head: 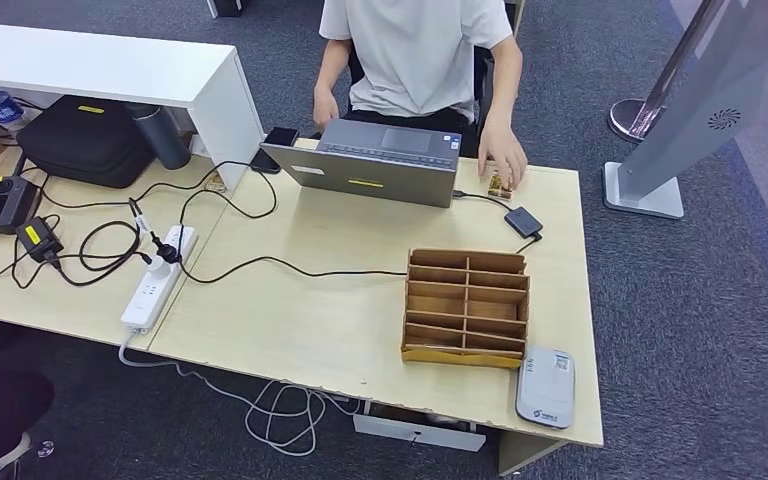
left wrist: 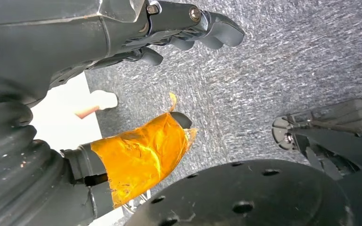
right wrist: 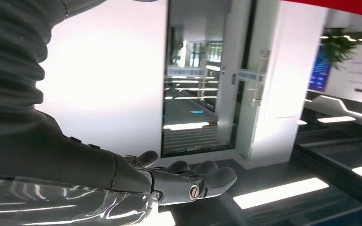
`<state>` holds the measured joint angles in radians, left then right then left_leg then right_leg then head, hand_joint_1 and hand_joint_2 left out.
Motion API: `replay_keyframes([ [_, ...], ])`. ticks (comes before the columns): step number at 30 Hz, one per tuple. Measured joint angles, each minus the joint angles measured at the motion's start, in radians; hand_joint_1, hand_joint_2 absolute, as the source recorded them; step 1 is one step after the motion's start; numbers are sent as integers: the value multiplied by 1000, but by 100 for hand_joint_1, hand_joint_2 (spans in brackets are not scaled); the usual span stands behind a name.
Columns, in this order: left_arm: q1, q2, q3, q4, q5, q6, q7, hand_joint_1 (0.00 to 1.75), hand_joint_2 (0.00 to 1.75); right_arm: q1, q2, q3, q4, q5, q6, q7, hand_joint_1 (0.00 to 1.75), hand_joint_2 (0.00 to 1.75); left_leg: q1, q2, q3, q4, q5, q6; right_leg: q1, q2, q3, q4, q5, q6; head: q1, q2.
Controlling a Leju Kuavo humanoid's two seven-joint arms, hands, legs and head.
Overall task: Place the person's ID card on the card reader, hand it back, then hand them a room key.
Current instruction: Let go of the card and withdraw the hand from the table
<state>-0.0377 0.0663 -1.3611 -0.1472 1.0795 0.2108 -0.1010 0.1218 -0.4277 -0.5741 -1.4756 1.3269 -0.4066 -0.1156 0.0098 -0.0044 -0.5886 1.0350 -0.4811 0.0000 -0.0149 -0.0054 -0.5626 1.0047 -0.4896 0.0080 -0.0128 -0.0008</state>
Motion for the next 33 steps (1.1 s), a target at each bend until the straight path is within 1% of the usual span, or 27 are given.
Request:
replay_keyframes([
  [2,-1,-1,0,0,-1,3,5,0,175,17,38,-97,10,38,30,-66,0,175,0,1,0,0,0,0,0,1,0,0,0,0,0,0],
  [4,-2,-2,0,0,1,7,5,0,175,25,84,-182,32,77,79,-126,0,175,0,1,1,0,0,0,0,1,0,0,0,0,0,0],
  [7,-3,-4,0,0,12,9,7,0,175,25,152,-296,87,131,162,-188,0,175,0,1,1,-1,0,0,0,1,0,0,0,0,0,0],
  [10,-3,-5,0,0,20,9,16,0,175,19,208,-390,164,194,202,-209,0,175,0,1,1,-1,0,0,0,1,0,0,0,0,0,0],
  [13,-5,-5,0,0,28,10,30,0,175,10,252,-460,263,228,204,-195,0,175,0,2,1,-1,0,0,1,2,0,0,0,0,0,0],
  [16,-6,-7,0,0,34,11,43,0,175,4,284,-489,389,230,175,-155,0,175,1,3,1,-1,0,0,1,3,0,0,0,0,0,0],
  [18,-7,-9,0,0,37,14,47,0,175,-2,298,-497,501,230,130,-130,0,175,1,4,2,-1,0,0,1,4,0,0,0,0,0,0],
  [20,-7,-10,0,0,39,19,50,0,175,-12,311,-503,612,229,82,-120,0,175,1,4,2,-1,0,0,1,4,0,0,0,-1,0,0],
  [23,-9,-11,-1,0,39,37,63,0,175,-32,338,-520,752,229,44,-119,0,175,1,6,2,-1,0,-1,2,5,0,0,0,-1,0,0],
  [27,-15,-11,-3,0,34,62,99,0,175,-53,392,-524,918,231,34,-68,0,175,2,6,2,-2,0,-1,2,5,0,1,-1,-1,0,0],
  [31,-18,-11,-5,0,32,73,109,0,175,-68,439,-506,1052,229,78,-4,0,175,2,6,2,-2,1,-2,2,5,0,2,-1,-2,0,0],
  [33,-19,-11,-8,0,29,73,110,0,87,-72,462,-499,1107,227,99,14,0,175,1,6,2,-2,1,-2,2,5,0,2,-1,-2,0,0],
])
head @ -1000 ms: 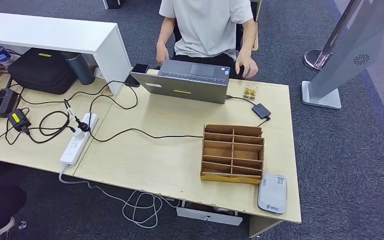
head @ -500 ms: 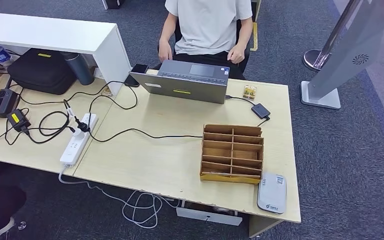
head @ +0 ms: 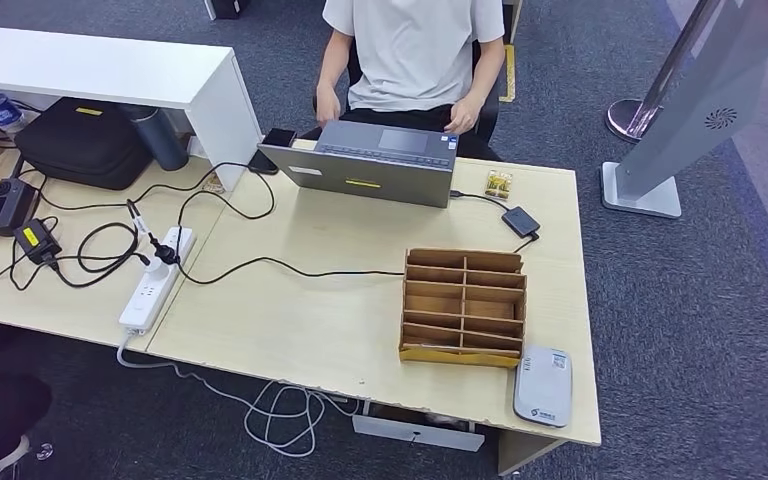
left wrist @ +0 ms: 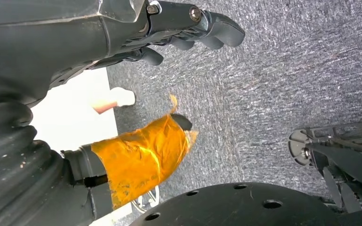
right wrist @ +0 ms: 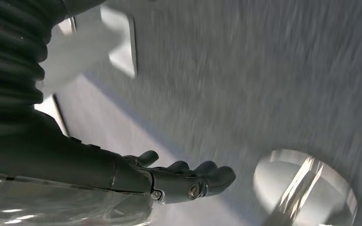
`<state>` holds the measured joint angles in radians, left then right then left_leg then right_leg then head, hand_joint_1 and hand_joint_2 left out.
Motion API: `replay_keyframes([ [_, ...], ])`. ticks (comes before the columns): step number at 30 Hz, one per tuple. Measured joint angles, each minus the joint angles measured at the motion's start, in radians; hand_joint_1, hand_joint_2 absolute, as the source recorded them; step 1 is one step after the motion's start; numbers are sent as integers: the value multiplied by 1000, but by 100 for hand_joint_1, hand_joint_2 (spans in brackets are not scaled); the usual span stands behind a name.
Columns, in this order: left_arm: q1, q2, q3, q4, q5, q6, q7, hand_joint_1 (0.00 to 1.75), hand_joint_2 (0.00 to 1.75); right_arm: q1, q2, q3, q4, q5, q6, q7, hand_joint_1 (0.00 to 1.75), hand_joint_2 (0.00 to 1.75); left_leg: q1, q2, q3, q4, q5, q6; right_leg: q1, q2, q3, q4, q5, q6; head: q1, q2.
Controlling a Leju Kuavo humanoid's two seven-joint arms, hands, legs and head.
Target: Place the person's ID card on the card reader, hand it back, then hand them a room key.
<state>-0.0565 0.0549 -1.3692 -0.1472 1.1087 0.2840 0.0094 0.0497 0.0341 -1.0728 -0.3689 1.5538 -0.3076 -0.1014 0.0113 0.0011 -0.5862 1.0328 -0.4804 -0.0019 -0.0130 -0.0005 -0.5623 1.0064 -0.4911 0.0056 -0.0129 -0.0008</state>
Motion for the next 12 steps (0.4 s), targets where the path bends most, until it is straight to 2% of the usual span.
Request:
replay_keyframes([
  [2,0,0,-3,0,-7,3,1,0,0,-3,18,3,39,-1,8,15,0,175,0,0,0,0,0,0,0,0,0,0,0,0,0,0],
  [3,-1,-1,-5,0,-12,7,3,0,0,-5,25,4,53,0,10,24,0,175,0,0,0,0,0,0,0,0,0,0,0,0,0,0],
  [7,-4,-3,-29,0,-56,42,41,0,175,-19,72,6,98,3,2,102,0,175,0,0,0,0,0,0,0,0,0,0,0,-1,0,0],
  [10,-12,-2,-56,0,-90,78,87,0,175,-43,120,13,130,-7,28,177,0,175,0,0,0,0,0,-1,0,0,0,0,0,-1,0,0],
  [12,-16,0,-70,0,-104,94,106,0,175,-55,140,18,147,-24,71,186,0,175,0,0,1,0,1,-1,0,0,0,0,0,-1,0,0],
])
